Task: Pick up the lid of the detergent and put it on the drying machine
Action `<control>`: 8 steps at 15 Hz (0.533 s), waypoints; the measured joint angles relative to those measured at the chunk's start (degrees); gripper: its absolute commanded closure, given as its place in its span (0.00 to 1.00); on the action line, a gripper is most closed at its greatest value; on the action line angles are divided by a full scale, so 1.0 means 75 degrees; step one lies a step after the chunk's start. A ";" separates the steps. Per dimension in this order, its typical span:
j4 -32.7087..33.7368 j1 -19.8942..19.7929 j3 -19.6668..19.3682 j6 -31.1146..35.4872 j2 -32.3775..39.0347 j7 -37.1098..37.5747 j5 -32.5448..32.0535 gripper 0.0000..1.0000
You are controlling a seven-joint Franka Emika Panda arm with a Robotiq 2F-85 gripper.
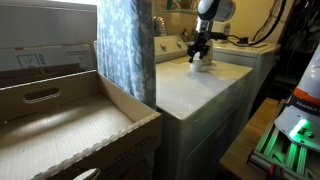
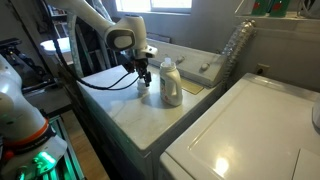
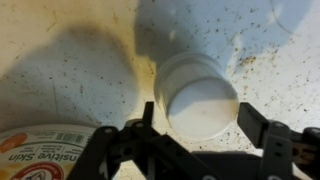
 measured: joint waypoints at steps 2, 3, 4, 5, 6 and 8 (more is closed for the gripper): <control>0.0058 -0.0018 -0.0024 -0.0037 -0.0099 0.0231 0.0000 0.00; 0.0113 -0.0044 -0.0041 -0.0131 -0.0209 0.0401 -0.0007 0.00; 0.0190 -0.0093 -0.0068 -0.0267 -0.0373 0.0704 -0.0127 0.00; 0.0302 -0.0172 -0.0094 -0.0471 -0.0581 0.1087 -0.0303 0.00; 0.0439 -0.0275 -0.0127 -0.0731 -0.0847 0.1440 -0.0489 0.00; 0.0799 -0.0514 -0.0193 -0.1456 -0.1432 0.1927 -0.0811 0.00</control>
